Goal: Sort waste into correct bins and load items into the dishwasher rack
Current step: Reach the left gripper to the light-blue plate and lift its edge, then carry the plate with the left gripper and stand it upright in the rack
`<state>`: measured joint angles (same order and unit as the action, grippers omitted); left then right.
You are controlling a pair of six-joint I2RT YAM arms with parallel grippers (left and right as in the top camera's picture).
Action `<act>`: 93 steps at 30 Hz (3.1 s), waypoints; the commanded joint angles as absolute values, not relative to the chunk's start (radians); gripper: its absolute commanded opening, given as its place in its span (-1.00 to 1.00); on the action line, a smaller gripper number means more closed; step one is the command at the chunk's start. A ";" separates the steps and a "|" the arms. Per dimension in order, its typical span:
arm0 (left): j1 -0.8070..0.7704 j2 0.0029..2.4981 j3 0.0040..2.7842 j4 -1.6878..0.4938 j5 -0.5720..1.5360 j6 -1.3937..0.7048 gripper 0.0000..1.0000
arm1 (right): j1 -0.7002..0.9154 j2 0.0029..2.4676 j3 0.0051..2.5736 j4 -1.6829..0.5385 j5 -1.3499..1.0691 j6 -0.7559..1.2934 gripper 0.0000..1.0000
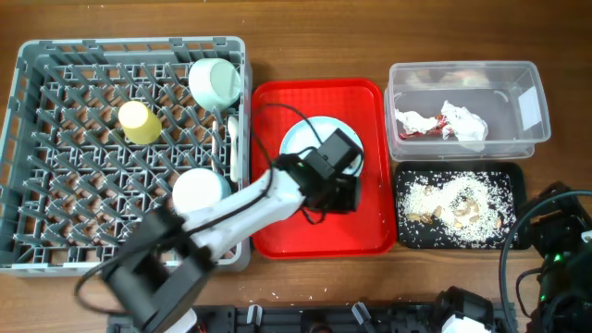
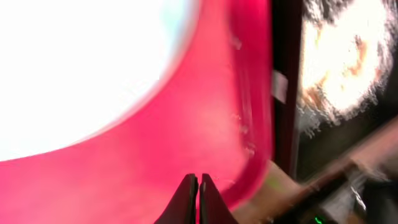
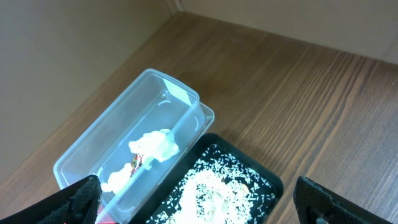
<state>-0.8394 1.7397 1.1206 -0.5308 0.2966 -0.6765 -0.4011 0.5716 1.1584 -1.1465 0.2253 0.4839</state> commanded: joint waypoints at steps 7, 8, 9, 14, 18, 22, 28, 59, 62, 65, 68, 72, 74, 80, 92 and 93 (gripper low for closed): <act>-0.704 1.704 1.126 -0.659 -0.282 -0.723 -0.51 | -0.402 0.567 1.163 -1.146 0.224 0.471 0.99; -0.683 1.712 1.126 -0.654 -0.282 -0.723 -0.51 | -0.402 0.567 1.163 -1.146 0.224 0.471 0.99; -0.669 1.723 1.126 -0.641 -0.282 -0.723 -0.51 | -0.402 0.567 1.163 -1.146 0.224 0.471 0.99; -0.646 1.840 1.126 -0.525 -0.282 -0.723 -0.49 | -0.402 0.567 1.163 -1.146 0.224 0.472 1.00; -0.645 1.899 1.126 -0.478 -0.282 -0.723 -0.49 | -0.402 0.567 1.163 -1.146 0.224 0.471 1.00; -0.644 1.938 1.126 -0.463 -0.281 -0.723 -0.92 | -0.402 0.567 1.163 -1.146 0.224 0.472 0.99; -0.644 1.787 1.195 -0.439 -0.275 -0.516 -0.92 | -0.402 0.567 1.163 -1.146 0.224 0.472 0.99; -0.252 1.548 1.309 -0.467 -1.029 0.741 -0.92 | -0.402 0.567 1.163 -1.146 0.224 0.472 0.99; -0.258 1.548 1.309 -0.468 -1.018 0.721 -0.92 | -0.402 0.567 1.163 -1.145 0.224 0.472 1.00; -0.284 1.548 1.309 -0.469 -1.010 0.721 -0.92 | -0.402 0.567 1.163 -1.146 0.224 0.472 0.99; -0.288 1.548 1.309 -0.469 -1.009 0.716 -0.92 | -0.402 0.567 1.163 -1.147 0.224 0.471 0.99; -0.288 1.548 1.309 -0.469 -0.984 0.713 -0.92 | -0.402 0.567 1.163 -1.146 0.224 0.471 0.99; -0.281 1.551 1.309 -0.445 -0.983 0.743 -0.92 | -0.402 0.567 1.163 -1.146 0.224 0.471 1.00; -0.241 1.554 1.309 -0.438 -0.980 0.763 -0.92 | -0.402 0.567 1.163 -1.146 0.224 0.471 0.99; -0.252 1.630 1.308 -0.439 -0.982 0.763 -0.92 | -0.402 0.567 1.163 -1.146 0.224 0.471 1.00; -0.258 1.653 1.308 -0.437 -0.997 0.779 -0.92 | -0.402 0.567 1.163 -1.146 0.224 0.472 1.00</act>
<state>-0.2459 1.6123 1.3136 -0.4446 -0.9810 0.7547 -0.4011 0.5720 1.1584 -1.1477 0.2253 0.4839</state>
